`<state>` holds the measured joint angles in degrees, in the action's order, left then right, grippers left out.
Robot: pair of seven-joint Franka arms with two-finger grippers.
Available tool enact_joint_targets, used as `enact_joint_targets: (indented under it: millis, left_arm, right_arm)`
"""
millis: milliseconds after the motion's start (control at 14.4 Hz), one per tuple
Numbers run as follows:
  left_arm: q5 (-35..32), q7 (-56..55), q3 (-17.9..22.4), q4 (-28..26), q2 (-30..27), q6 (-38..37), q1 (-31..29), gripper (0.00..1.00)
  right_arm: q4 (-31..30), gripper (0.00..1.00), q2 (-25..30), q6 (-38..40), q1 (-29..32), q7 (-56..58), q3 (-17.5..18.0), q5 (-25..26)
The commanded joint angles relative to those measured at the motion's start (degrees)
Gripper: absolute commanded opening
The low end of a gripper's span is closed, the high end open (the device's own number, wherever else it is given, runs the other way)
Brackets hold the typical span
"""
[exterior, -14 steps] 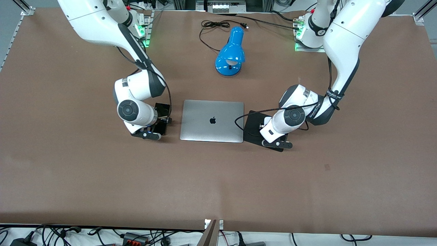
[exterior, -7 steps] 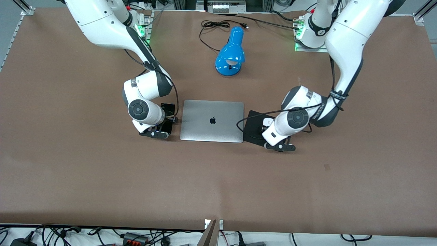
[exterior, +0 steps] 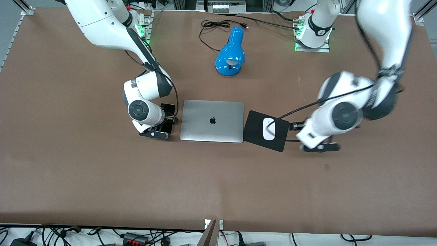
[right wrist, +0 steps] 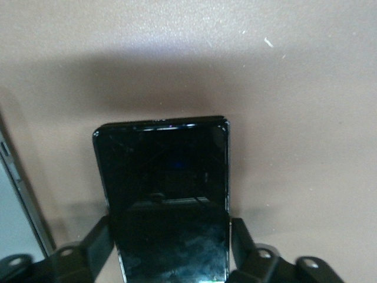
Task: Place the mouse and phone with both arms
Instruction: 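Release the phone with the right gripper while the left gripper withdraws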
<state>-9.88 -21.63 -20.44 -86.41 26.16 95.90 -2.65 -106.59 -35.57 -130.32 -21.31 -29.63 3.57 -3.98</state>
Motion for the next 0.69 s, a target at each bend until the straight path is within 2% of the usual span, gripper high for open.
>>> enact_joint_targets:
  millis: [0, 139, 277, 486, 624]
  left_arm:
    - [1.4, 3.5, -0.6, 0.1, -8.1, -6.0, -3.1, 1.0]
    - [6.2, 3.7, -0.3, 2.5, -12.1, -12.9, -7.0, 1.0]
    - [6.4, 6.4, -0.3, 7.4, -11.7, -19.8, -9.9, 1.0]
    - [6.5, 8.6, 0.1, 9.8, -10.9, -20.3, -10.1, 1.0]
    - [5.6, 8.4, -0.4, 11.3, -10.8, -21.1, -9.5, 1.0]
  right_arm:
    - [2.7, 1.0, 0.3, 0.8, -0.1, -0.3, -0.2, -0.8]
    - [5.4, 1.0, 3.0, 5.5, 0.1, 0.1, -0.7, -0.6]
    - [13.3, 1.0, 3.8, 15.2, 0.3, -0.1, -0.8, 0.1]
    - [25.4, 1.0, 3.8, 27.5, 2.0, 0.6, -1.3, 2.4]
    - [30.3, 1.0, 4.6, 31.8, 3.1, 1.0, -1.3, 4.7]
